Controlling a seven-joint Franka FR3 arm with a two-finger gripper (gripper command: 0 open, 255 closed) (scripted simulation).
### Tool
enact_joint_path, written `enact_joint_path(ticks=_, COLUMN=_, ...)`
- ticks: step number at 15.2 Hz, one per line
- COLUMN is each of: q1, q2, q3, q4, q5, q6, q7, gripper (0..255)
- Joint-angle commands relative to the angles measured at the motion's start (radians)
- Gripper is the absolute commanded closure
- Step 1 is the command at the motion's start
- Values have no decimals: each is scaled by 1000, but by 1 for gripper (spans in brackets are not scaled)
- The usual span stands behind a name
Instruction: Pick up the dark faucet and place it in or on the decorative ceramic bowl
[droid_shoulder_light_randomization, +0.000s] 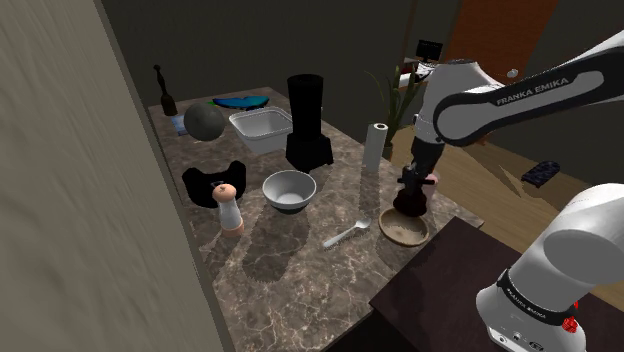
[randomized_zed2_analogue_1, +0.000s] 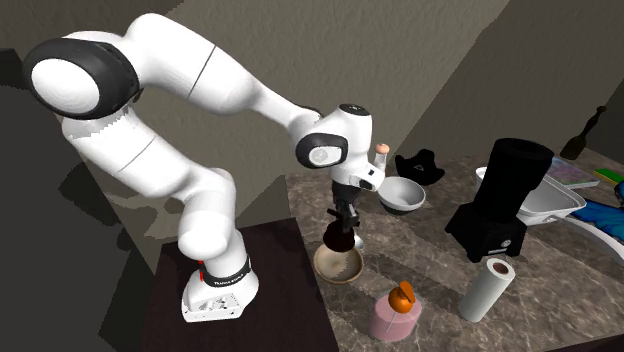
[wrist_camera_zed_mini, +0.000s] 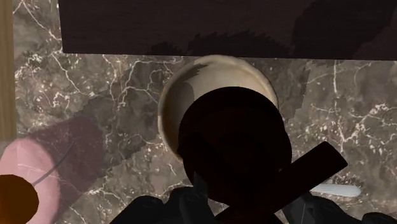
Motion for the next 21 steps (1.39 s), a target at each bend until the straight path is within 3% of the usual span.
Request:
enact_joint_path(ticks=1, q1=-9, q2=-12, q3=-13, q4=-25, q5=-7, q6=13, q7=-18, gripper=255)
enact_joint_path(ticks=17, q1=-13, q2=221, q3=-4, q4=-114, q5=-8, q6=335, q7=-14, gripper=255)
enact_joint_path(ticks=21, q1=-13, q2=221, q3=-4, q4=-114, q5=-8, q6=335, q7=-14, gripper=255)
